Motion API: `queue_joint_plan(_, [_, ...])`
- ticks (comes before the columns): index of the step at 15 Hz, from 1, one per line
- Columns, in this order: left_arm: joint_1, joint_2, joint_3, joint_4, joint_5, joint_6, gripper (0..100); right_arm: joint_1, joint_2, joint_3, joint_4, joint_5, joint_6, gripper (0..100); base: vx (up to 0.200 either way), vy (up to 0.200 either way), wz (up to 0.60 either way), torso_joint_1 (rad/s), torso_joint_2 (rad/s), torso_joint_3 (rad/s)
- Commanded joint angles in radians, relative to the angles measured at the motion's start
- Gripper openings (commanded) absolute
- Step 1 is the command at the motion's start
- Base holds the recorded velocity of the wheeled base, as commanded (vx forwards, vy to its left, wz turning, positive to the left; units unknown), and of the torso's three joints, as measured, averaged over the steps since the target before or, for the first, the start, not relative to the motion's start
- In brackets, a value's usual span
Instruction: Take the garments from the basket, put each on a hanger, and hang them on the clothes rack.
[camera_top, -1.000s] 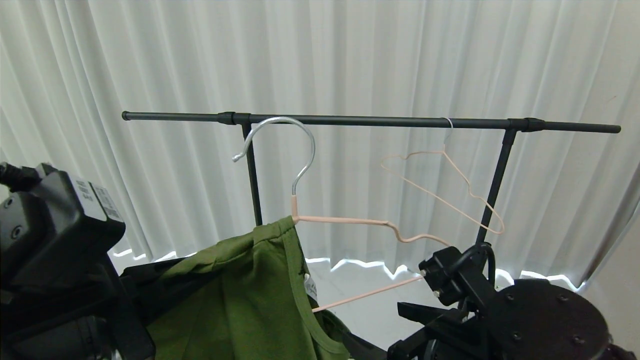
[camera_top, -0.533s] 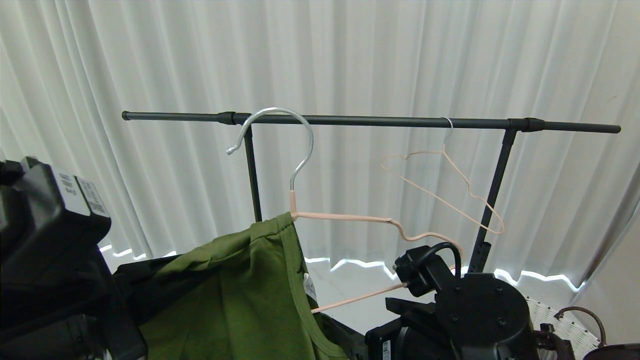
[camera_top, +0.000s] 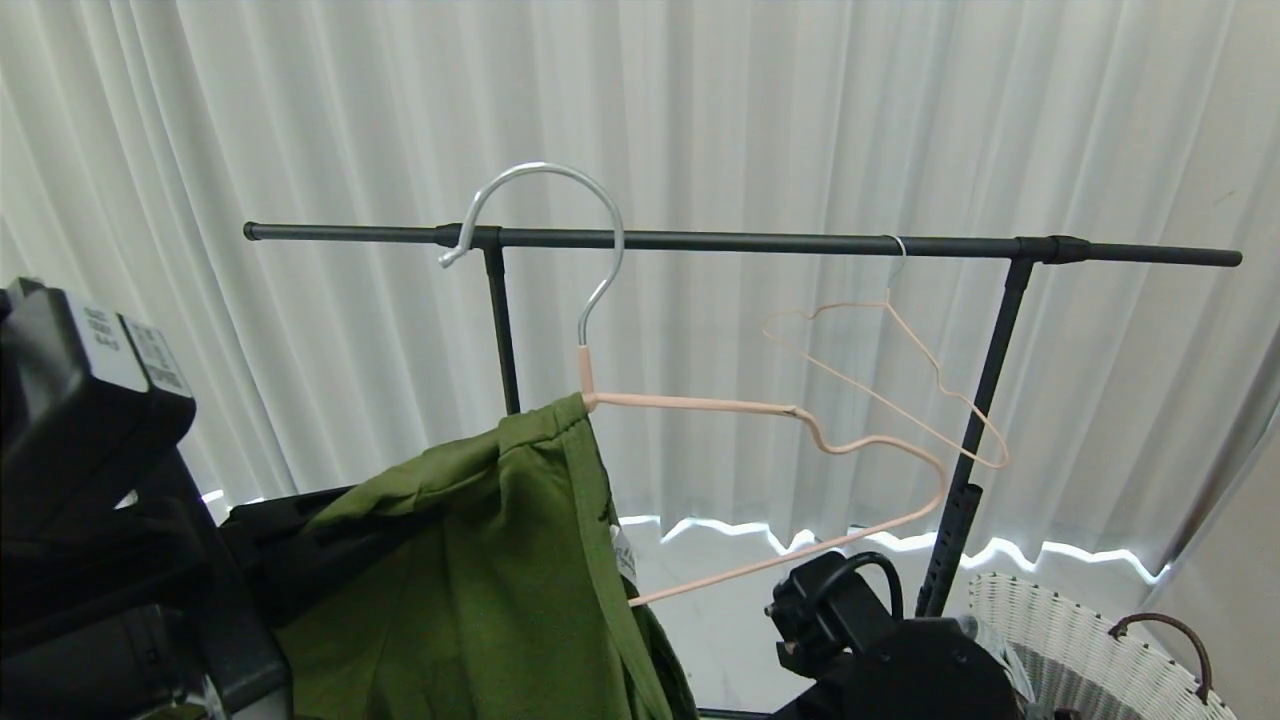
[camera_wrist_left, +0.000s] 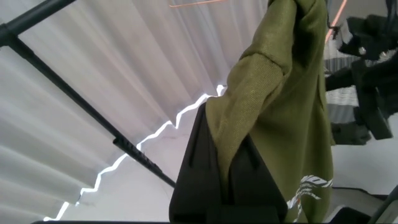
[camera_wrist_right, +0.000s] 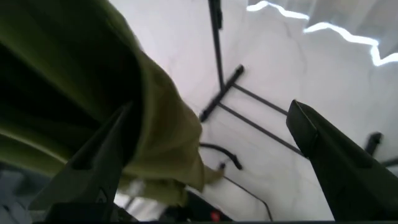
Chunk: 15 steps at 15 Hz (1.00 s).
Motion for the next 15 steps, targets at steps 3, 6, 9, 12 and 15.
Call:
queue_joint_plan(3, [0.016,0.008,0.013,0.001,0.009,0.003,0,-0.024,-0.04,0.114,0.008,-0.034,-0.004,100,0.0,0.0,0.0,0.0,0.0,0.0])
queue_joint_plan(6, [0.075,0.023,0.05,0.002,0.01,0.024,0,-0.166,-0.103,0.225,0.012,-0.04,-0.092,100,0.0,0.0,0.0,0.0,0.0,0.0])
queue_joint_plan(9, [0.083,0.025,0.079,0.002,0.01,0.058,0,-0.321,-0.129,0.245,0.008,-0.042,-0.147,100,0.0,0.0,0.0,0.0,0.0,0.0])
queue_joint_plan(12, [0.102,0.025,0.144,0.002,0.01,0.083,0,-0.355,-0.141,0.24,0.006,-0.043,-0.164,100,0.0,0.0,0.0,0.0,0.0,0.0])
queue_joint_plan(15, [0.126,0.02,0.194,0.004,0.018,0.136,0,-0.361,-0.157,0.237,0.006,-0.06,-0.165,100,0.0,0.0,0.0,0.0,0.0,0.0])
